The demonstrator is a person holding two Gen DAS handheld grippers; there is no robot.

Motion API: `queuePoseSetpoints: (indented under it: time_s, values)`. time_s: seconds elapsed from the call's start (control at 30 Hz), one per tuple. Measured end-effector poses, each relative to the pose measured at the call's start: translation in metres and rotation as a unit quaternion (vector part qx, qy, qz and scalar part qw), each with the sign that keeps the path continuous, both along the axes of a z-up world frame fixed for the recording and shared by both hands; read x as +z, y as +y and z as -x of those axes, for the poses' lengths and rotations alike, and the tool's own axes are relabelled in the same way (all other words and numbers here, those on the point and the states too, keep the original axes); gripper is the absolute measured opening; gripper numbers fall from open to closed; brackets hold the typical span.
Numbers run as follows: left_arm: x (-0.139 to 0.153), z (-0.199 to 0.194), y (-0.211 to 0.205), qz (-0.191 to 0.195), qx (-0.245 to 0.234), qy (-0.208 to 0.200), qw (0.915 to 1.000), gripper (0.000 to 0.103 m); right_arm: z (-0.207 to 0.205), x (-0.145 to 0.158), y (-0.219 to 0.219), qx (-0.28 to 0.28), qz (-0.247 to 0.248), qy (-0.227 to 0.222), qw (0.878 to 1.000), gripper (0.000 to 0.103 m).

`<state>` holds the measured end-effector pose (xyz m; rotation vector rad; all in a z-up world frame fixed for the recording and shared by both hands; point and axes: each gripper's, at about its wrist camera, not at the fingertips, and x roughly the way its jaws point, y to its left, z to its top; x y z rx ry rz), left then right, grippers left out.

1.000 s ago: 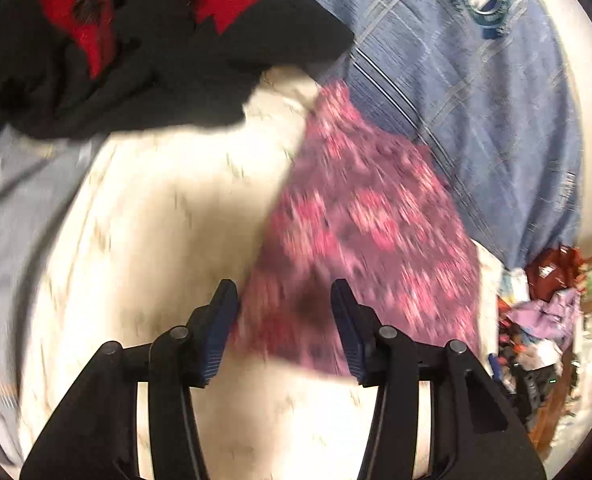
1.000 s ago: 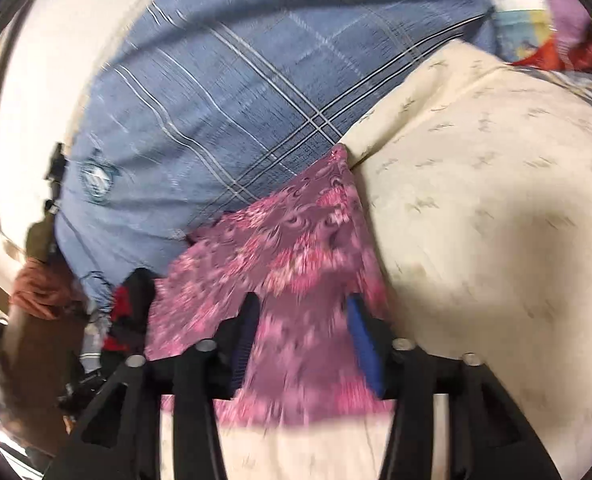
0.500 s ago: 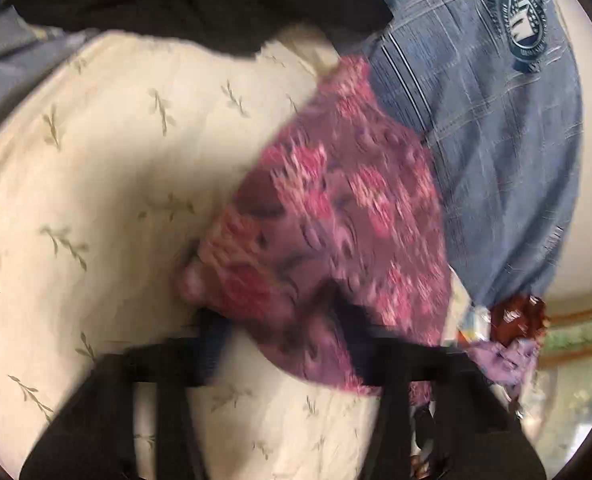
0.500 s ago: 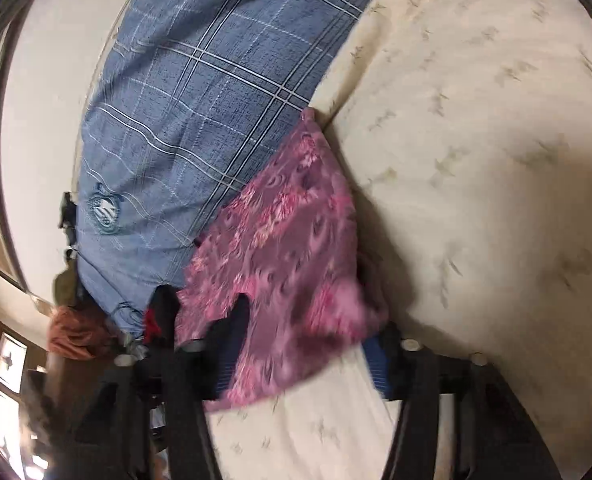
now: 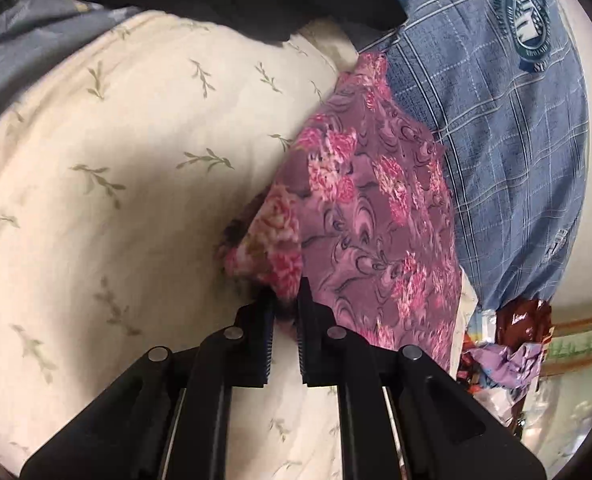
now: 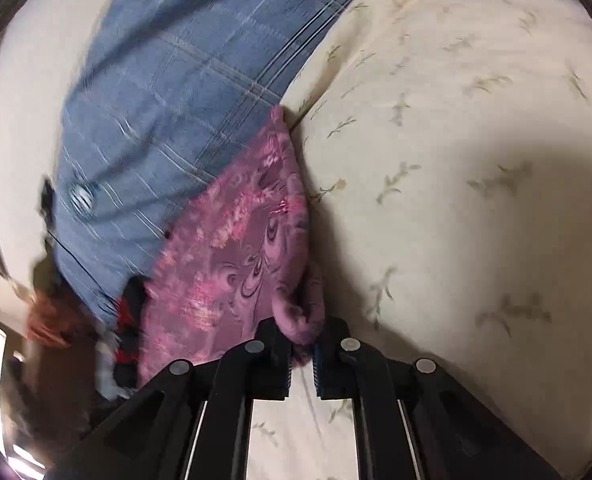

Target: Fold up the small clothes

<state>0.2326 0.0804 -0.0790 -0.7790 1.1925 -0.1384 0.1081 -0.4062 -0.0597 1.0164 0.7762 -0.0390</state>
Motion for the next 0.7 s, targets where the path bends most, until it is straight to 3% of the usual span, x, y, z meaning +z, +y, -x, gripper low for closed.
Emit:
queuePoseSetpoints:
  time_s: [0.03,0.1,0.17,0.23,0.33,0.43,0.53,0.7]
  values:
    - [0.006,0.003,0.001,-0.013,-0.006,-0.004,0.9999,0.009,0.008,0.004,0.0,-0.009,-0.006,-0.002,1.0,0.017]
    - [0.017,0.01,0.005,-0.031,-0.011,-0.019,0.9993,0.01,0.018,0.01,-0.001,-0.017,0.002,0.007,1.0,0.019]
    - [0.027,0.02,0.011,-0.047,-0.019,-0.034,0.9982,0.019,0.034,0.021,-0.003,-0.025,0.021,0.01,0.999,0.02]
    - [0.037,0.029,0.019,-0.06,-0.017,-0.054,0.9967,0.036,0.047,0.035,-0.003,-0.037,0.038,0.001,0.999,0.022]
    - [0.052,0.029,0.025,-0.093,-0.012,-0.078,0.9926,0.042,0.053,0.067,0.01,-0.025,0.086,-0.033,0.995,0.033]
    - [0.063,0.015,0.019,-0.111,-0.022,-0.086,0.9899,0.053,0.035,0.09,0.037,0.021,0.133,-0.061,0.989,0.048]
    - [0.068,-0.007,0.002,-0.125,-0.041,-0.089,0.9874,0.054,0.006,0.096,0.074,0.08,0.172,-0.072,0.979,0.05]
    - [0.06,-0.052,-0.035,-0.171,-0.075,-0.077,0.9794,0.056,-0.045,0.076,0.12,0.136,0.189,-0.064,0.971,0.05]
